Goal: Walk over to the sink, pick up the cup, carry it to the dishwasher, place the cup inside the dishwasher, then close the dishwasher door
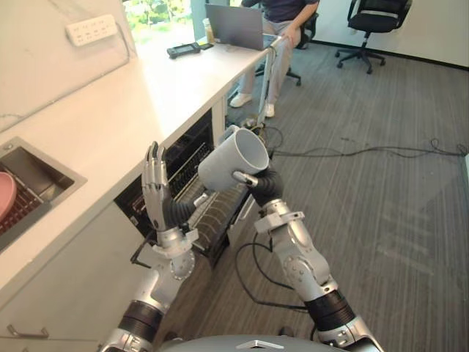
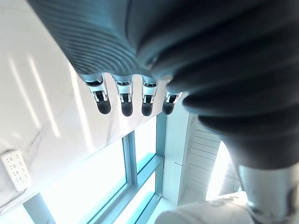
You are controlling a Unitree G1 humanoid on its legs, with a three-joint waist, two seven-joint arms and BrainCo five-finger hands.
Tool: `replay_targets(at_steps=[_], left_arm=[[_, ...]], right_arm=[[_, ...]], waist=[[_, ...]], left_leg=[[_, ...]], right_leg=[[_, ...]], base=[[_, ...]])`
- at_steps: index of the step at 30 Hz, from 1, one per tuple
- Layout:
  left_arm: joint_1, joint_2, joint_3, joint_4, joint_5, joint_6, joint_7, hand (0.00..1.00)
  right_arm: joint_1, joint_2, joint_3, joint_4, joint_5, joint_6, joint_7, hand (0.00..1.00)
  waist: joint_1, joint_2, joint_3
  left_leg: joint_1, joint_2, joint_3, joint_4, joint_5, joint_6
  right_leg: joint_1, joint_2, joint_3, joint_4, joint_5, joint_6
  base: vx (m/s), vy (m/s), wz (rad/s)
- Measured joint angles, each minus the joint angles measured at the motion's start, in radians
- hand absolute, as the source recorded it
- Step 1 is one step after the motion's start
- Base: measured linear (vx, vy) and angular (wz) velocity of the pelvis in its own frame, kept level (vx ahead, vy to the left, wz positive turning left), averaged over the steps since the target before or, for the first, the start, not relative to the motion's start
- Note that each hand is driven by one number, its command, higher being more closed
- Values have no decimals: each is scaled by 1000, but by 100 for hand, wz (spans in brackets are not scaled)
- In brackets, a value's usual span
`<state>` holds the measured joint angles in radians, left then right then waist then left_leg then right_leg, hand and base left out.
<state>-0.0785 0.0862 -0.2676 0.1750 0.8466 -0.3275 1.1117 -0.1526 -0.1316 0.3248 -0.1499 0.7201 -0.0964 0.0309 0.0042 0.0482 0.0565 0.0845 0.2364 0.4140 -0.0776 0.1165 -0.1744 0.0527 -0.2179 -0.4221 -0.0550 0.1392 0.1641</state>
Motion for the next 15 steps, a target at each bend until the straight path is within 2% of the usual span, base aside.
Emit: replay_targets(at_steps=[3,5,6,7,8,9,10,12,15], left_arm=[[8,-7,35,-9,-25,-9,0,0],[25,-9,56,-9,-80,-28,-6,0],[39,-11,69,-9,-130,-52,-22,0],[53,-11,75,-9,-219,-85,-69,0],[61,-12,76,-9,-265,-99,-97,0],[82,-18,79,-8,-344,-116,-154,0],[95,-23,82,-8,-379,-120,-183,0],[155,-51,105,-3,-508,-123,-286,0],[217,-55,131,29,-626,-124,-371,0]], right_arm=[[4,2,-35,0,0,0,0,100],[4,2,-63,1,-1,0,1,100],[4,0,-80,5,-3,0,0,100],[5,-2,-100,15,-15,4,0,100],[4,-4,-106,20,-22,7,0,100],[3,-8,-124,34,-22,13,1,100],[-3,-9,-130,51,-23,13,2,100],[-23,-30,-151,124,-62,37,2,100],[-77,-66,-164,252,-105,75,3,100]], waist=[[2,0,0],[2,1,-1],[2,1,-1],[4,1,-1],[3,1,-1],[4,0,-3],[9,0,-4],[28,0,-5],[50,0,-5]], left_leg=[[0,0,-3,0,0,1],[0,0,-4,0,1,1],[-1,0,-6,0,1,1],[-3,0,-13,0,2,2],[-6,0,-19,0,3,2],[-14,-1,-34,0,7,3],[-17,-1,-37,0,9,4],[-28,-1,-54,0,12,4],[-57,-3,-91,0,26,8]], right_leg=[[2,0,-3,0,0,0],[4,0,-5,-1,0,0],[6,0,-7,-2,0,0],[9,0,-14,-3,0,0],[13,0,-20,-4,0,0],[17,0,-34,-6,-1,1],[17,0,-37,-7,-1,1],[21,0,-55,-7,-1,1],[23,0,-91,-8,-1,1]], base=[[1,2,1],[-4,2,2],[-7,4,7],[-7,3,12],[-7,1,25],[-8,1,24],[-7,4,22],[-14,4,20],[-18,-1,34]])
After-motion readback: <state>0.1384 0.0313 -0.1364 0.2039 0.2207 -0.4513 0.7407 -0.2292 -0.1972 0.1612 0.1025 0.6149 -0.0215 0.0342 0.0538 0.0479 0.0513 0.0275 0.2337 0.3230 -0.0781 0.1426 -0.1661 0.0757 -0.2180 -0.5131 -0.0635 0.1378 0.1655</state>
